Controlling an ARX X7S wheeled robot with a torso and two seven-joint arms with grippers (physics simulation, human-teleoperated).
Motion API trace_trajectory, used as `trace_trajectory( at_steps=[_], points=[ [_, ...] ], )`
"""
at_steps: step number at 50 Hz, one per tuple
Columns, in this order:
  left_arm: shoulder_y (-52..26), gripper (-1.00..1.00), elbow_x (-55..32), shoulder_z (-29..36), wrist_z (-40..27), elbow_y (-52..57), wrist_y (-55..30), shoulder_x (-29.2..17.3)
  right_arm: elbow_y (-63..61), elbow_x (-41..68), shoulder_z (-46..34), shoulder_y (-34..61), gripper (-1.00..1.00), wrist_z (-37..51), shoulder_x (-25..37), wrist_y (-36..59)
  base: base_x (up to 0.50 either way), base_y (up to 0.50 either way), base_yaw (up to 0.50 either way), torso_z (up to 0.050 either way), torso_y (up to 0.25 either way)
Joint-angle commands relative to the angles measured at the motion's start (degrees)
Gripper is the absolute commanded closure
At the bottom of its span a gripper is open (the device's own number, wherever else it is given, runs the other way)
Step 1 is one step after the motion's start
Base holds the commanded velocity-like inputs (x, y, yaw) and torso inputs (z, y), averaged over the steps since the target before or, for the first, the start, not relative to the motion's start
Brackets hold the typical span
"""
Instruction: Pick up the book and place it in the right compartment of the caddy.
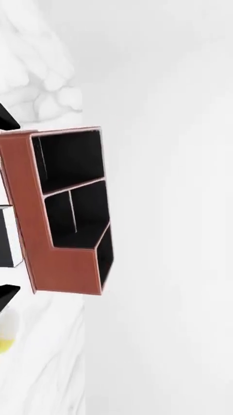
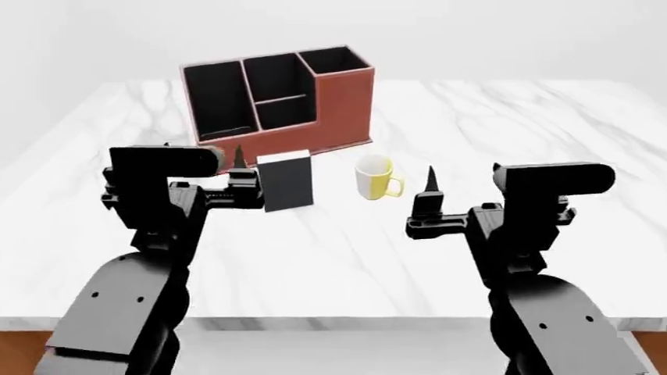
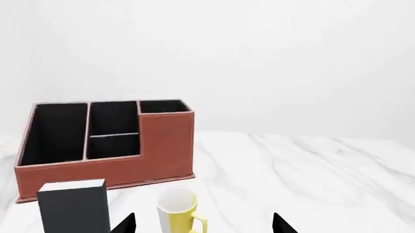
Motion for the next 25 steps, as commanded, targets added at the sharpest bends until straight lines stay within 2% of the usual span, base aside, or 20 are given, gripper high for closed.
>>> trace_trajectory(
  at_steps=[1, 8, 9, 25],
  points=[
    [-20.48, -1.0, -3.21, -2.41, -0.91, 4.1, -20.43, -0.46, -9.05, 5.62, 4.72, 20.06, -1.0, -0.75, 3.01, 28.06, 0.5, 0.0, 0.0, 0.0, 0.0],
    [-18.15, -1.0, -2.25, -0.88, -0.9, 0.49, -15.38, -0.91, -6.98, 3.12, 0.54, 16.71, -1.0, 0.2, 5.8, 21.86, 0.5, 0.0, 0.0, 0.0, 0.0],
    [-18.29, -1.0, -2.19, -0.7, -0.86, -0.21, -15.04, -0.96, -6.97, 4.88, 2.72, 17.19, -1.0, -1.26, 4.74, 23.04, 0.5, 0.0, 0.0, 0.0, 0.0],
    [-17.99, -1.0, -2.32, 0.19, -1.19, -1.81, -13.01, -1.5, -5.51, 4.97, 2.64, 17.6, -1.0, -1.07, 5.04, 21.76, 0.5, 0.0, 0.0, 0.0, 0.001]
  ],
)
